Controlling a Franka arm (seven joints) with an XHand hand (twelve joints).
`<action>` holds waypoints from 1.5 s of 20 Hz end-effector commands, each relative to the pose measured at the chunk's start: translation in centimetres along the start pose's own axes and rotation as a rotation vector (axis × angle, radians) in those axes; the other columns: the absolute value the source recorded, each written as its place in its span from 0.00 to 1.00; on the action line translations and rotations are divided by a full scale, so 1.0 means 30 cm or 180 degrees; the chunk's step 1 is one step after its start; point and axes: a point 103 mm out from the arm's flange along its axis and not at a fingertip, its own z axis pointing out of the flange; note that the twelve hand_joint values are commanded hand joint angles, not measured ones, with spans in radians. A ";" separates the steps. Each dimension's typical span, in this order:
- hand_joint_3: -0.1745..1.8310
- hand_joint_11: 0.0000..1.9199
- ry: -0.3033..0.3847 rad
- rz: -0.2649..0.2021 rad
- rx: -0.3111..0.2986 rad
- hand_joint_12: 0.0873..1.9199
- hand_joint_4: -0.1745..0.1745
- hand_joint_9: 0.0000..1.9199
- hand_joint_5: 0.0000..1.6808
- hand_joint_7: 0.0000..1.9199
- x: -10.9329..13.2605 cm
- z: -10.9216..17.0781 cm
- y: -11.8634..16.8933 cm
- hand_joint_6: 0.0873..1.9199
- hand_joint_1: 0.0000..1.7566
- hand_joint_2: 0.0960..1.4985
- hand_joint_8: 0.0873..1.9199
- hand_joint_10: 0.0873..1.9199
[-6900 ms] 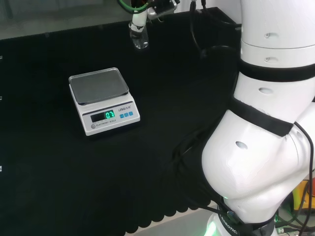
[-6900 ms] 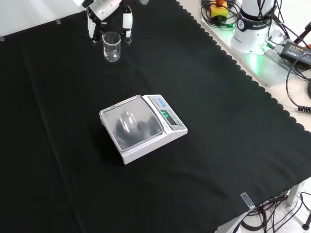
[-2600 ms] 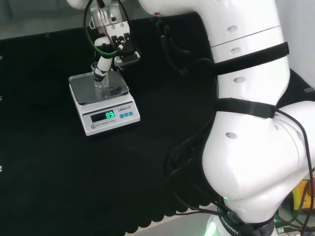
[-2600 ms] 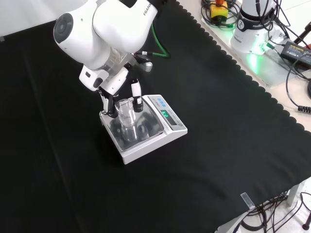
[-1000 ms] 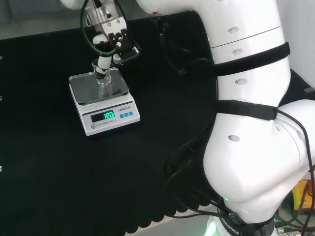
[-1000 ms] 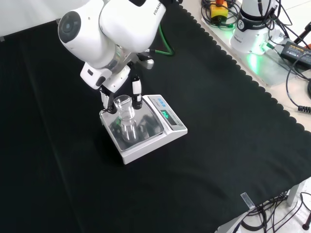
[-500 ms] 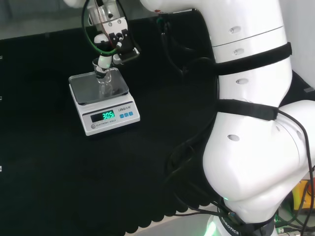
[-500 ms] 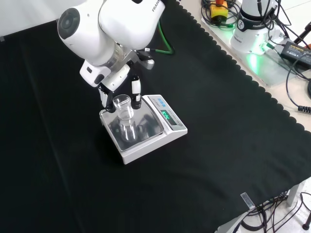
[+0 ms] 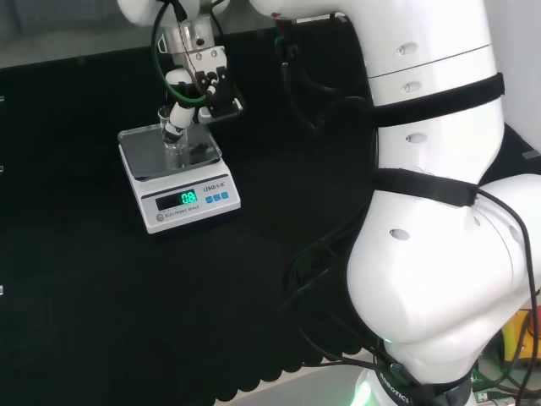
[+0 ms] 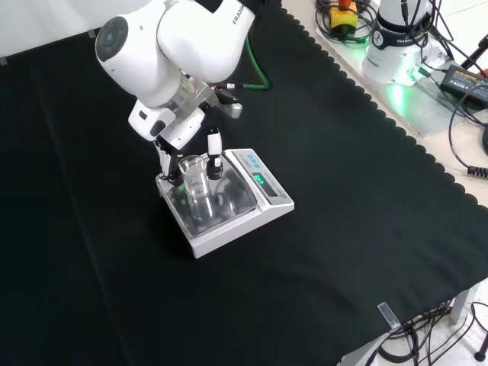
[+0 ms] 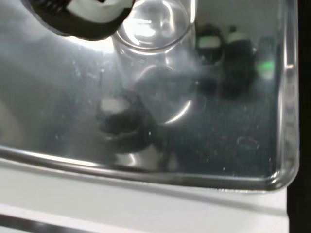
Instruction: Put the beaker on the electronic balance.
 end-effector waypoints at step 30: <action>0.00 0.56 -0.0604 -0.0054 -0.0154 0.47 0.22 0.46 0.32 0.39 0.062 0.045 -0.027 0.49 0.46 0.58 0.47 0.29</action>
